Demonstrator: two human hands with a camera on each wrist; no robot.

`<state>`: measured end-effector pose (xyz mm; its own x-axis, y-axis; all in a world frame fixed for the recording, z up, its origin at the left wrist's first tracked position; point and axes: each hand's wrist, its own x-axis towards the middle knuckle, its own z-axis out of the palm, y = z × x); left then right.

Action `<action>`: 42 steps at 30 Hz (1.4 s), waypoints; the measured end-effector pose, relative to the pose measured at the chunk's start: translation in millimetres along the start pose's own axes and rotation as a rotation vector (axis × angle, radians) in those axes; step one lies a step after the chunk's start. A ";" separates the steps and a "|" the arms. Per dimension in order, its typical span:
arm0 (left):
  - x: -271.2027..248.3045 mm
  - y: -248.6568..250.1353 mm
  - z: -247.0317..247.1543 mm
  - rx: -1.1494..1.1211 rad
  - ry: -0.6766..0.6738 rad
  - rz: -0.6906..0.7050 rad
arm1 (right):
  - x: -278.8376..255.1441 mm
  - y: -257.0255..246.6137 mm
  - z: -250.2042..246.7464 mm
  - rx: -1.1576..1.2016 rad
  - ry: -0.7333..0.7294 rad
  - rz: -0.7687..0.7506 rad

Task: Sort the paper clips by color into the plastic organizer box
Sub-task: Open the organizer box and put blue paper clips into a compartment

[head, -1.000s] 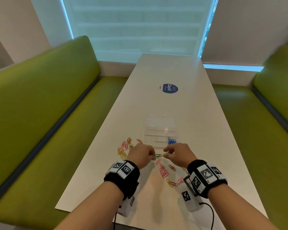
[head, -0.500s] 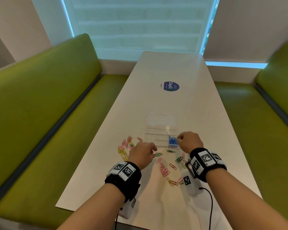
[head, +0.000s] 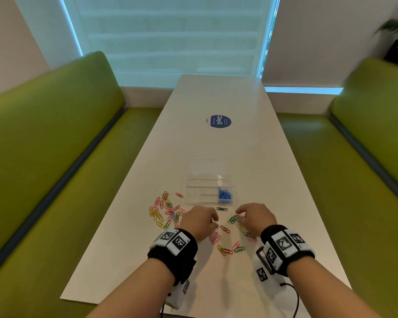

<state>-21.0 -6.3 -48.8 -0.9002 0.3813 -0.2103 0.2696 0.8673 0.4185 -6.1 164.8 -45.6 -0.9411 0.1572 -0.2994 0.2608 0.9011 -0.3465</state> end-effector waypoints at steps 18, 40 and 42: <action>21.1 22.9 20.3 0.053 -0.025 -0.015 | 0.0 2.0 5.8 -0.052 -0.052 -0.041; 26.2 9.0 -18.3 0.051 0.290 -0.098 | -5.9 9.7 8.5 -0.028 0.009 -0.013; 30.9 5.3 -25.5 0.062 0.292 -0.136 | -4.1 7.3 10.3 -0.027 0.008 0.003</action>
<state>-56.0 1.9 -30.5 -0.9870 0.1604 0.0056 0.1524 0.9253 0.3474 1.9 166.5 -56.1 -0.9421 0.1629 -0.2931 0.2576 0.9111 -0.3216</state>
